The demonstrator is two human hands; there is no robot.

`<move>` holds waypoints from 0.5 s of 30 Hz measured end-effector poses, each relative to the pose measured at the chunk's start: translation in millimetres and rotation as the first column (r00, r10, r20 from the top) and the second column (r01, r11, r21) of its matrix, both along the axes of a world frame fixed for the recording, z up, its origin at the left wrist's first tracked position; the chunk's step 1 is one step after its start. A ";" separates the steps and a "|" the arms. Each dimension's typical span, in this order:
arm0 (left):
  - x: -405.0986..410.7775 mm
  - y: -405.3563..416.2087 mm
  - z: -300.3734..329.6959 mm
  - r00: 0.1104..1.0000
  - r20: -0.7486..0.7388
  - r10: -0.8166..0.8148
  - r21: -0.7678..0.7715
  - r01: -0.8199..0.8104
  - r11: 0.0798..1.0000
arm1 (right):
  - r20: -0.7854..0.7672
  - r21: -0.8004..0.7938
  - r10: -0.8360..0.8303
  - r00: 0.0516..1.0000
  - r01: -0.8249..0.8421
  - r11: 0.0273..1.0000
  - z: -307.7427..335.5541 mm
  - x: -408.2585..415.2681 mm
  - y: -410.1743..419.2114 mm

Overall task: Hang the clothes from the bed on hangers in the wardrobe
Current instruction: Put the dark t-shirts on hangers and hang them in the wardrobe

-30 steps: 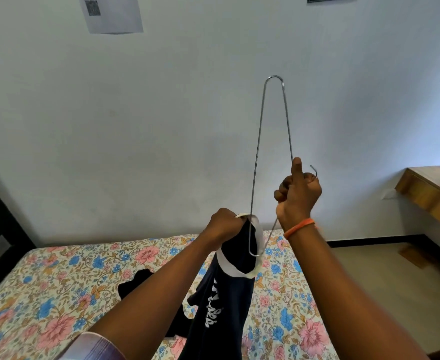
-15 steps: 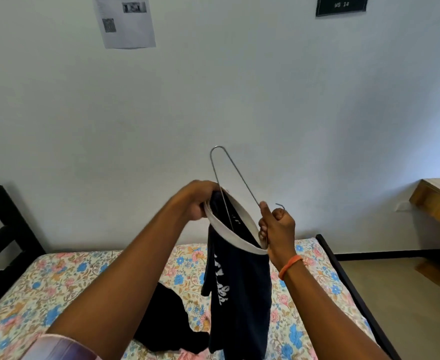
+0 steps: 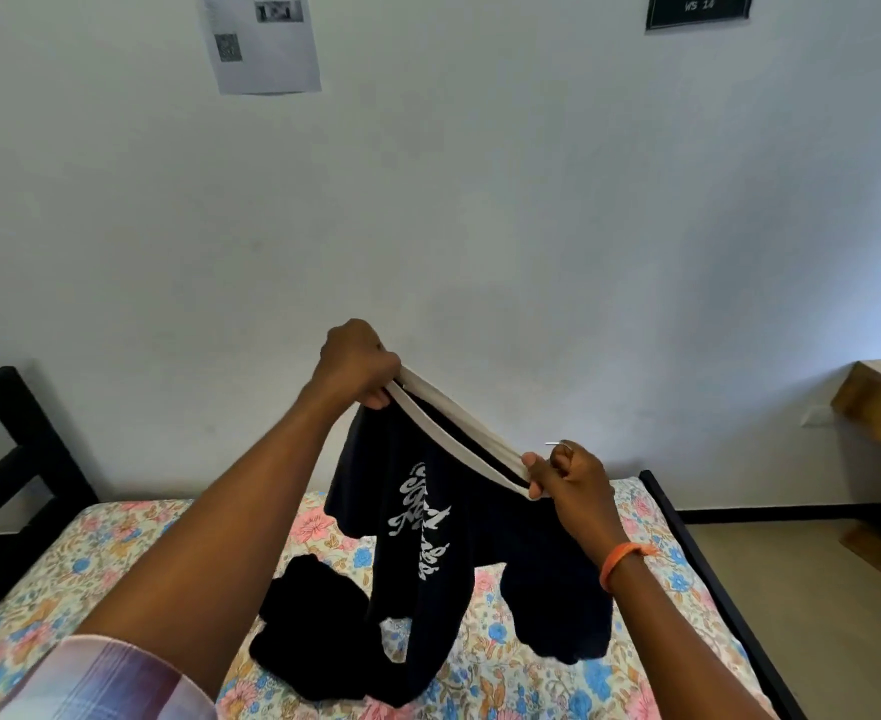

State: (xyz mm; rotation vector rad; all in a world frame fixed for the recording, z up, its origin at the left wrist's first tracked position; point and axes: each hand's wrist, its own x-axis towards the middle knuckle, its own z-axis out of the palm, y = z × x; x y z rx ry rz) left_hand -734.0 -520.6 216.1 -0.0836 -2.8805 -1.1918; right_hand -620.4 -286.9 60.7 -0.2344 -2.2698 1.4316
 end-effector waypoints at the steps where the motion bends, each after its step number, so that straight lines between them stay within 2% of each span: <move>1: -0.8 -2.0 0.6 1.000 0.024 -0.010 -0.024 0.011 1.000 | 0.024 0.078 0.029 0.999 -0.031 0.996 -2.8 2.7 1.1; 4: 6.8 7.2 -7.5 0.994 0.021 -0.111 -0.116 0.113 0.987 | 0.032 0.219 0.058 0.998 -0.064 0.974 -8.6 3.8 -2.5; 7: 21.7 25.7 -26.2 0.970 -0.016 -0.245 -0.276 0.231 0.933 | 0.038 0.177 0.081 0.996 -0.086 0.980 -2.6 -1.2 -14.2; 10: 30.9 36.9 -42.2 0.947 -0.103 -0.305 -0.410 0.239 0.880 | 0.108 0.207 0.201 0.974 -0.220 0.953 5.1 -4.3 -20.7; 12: 35.2 43.2 -46.2 0.936 -0.130 -0.326 -0.378 0.257 0.889 | 0.163 0.256 0.279 0.946 -0.314 0.914 7.4 -5.3 -23.1; 15: 44.3 51.0 -43.9 0.924 -0.130 -0.361 -0.267 0.318 0.910 | 0.179 0.297 0.269 0.946 -0.313 0.902 10.6 -7.2 -23.9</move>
